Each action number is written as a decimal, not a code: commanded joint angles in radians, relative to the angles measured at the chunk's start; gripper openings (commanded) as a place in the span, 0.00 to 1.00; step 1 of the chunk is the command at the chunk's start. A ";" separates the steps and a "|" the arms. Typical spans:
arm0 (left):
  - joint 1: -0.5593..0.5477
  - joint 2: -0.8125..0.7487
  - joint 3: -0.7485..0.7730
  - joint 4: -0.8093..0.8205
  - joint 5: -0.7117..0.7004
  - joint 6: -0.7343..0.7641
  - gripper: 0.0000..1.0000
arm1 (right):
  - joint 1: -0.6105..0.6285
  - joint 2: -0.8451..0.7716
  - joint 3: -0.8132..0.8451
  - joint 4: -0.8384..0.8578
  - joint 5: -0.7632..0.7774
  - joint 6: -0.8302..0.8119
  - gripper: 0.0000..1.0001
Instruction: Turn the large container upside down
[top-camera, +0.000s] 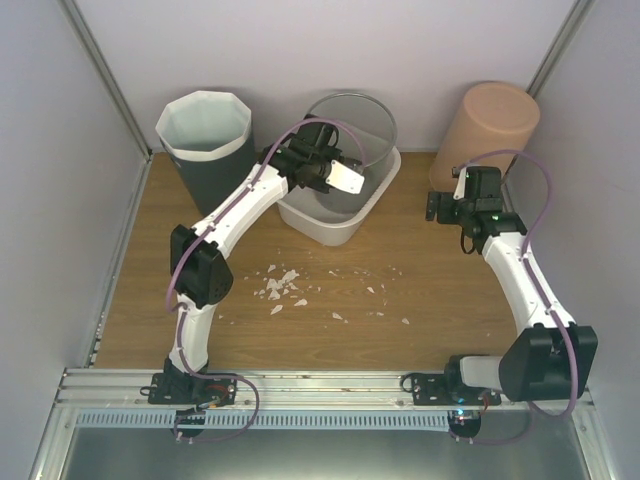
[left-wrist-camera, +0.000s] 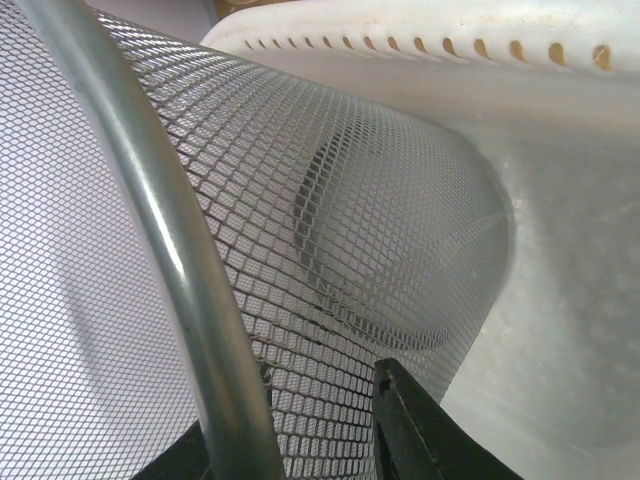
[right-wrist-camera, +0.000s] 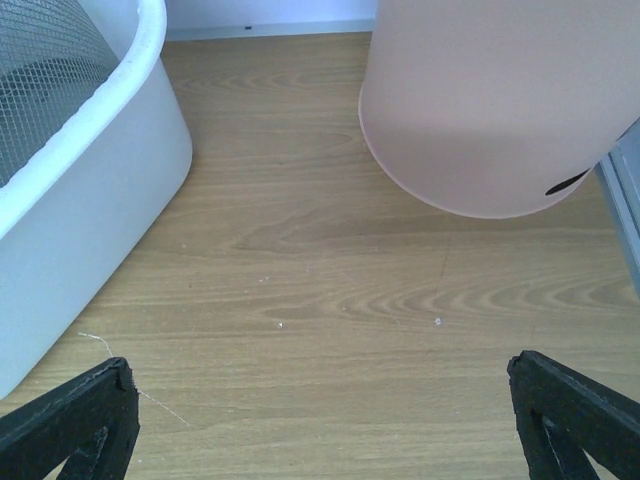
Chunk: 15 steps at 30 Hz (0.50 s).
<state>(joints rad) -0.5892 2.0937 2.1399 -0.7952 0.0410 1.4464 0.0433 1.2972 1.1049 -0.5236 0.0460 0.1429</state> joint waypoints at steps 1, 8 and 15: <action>-0.004 0.026 -0.047 -0.055 -0.070 0.005 0.26 | 0.003 -0.031 0.012 -0.020 -0.008 -0.004 1.00; -0.006 0.027 -0.046 -0.097 -0.124 -0.001 0.13 | 0.003 -0.041 0.000 -0.018 -0.019 0.005 1.00; -0.012 -0.067 -0.045 -0.071 -0.129 -0.108 0.00 | 0.003 -0.078 0.021 -0.018 -0.008 0.016 1.00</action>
<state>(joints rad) -0.6006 2.0869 2.1006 -0.9016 -0.0517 1.4128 0.0433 1.2686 1.1049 -0.5362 0.0399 0.1474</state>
